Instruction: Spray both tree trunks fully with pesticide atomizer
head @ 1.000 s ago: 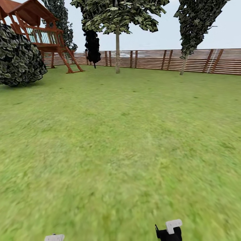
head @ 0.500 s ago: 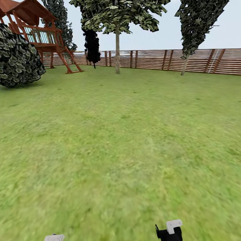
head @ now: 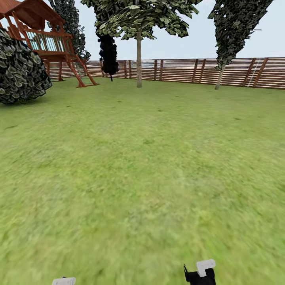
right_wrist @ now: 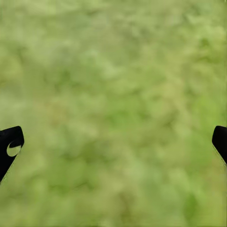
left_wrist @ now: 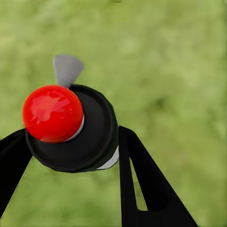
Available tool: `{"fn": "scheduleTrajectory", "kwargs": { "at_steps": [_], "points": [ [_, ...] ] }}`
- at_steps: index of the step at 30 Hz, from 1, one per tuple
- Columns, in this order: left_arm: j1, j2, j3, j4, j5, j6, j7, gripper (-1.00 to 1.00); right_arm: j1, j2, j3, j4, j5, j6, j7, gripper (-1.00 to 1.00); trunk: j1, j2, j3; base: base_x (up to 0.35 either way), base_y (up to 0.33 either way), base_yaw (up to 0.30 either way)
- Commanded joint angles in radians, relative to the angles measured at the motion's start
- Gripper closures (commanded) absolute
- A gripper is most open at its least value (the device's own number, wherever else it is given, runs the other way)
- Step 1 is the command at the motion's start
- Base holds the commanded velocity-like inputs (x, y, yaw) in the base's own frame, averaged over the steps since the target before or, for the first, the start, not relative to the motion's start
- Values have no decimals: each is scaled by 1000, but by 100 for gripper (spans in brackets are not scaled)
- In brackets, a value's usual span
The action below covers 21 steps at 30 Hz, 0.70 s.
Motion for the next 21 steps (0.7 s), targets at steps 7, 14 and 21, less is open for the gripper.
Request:
{"fn": "scheduleTrajectory", "kwargs": {
  "at_steps": [7,14,21],
  "points": [
    [4,1,9,-1,-10,-3,-2,100,-1,0,6,1,8,-1,-9,-100,0,0,-1,340,0,0],
    [5,0,9,-2,-10,-3,-2,100,-1,0,6,1,8,-1,-9,-100,0,0,-1,340,0,0],
    [5,0,9,-2,-9,-3,-2,100,-1,0,6,1,8,-1,-9,-100,0,0,-1,340,0,0]
  ]
}}
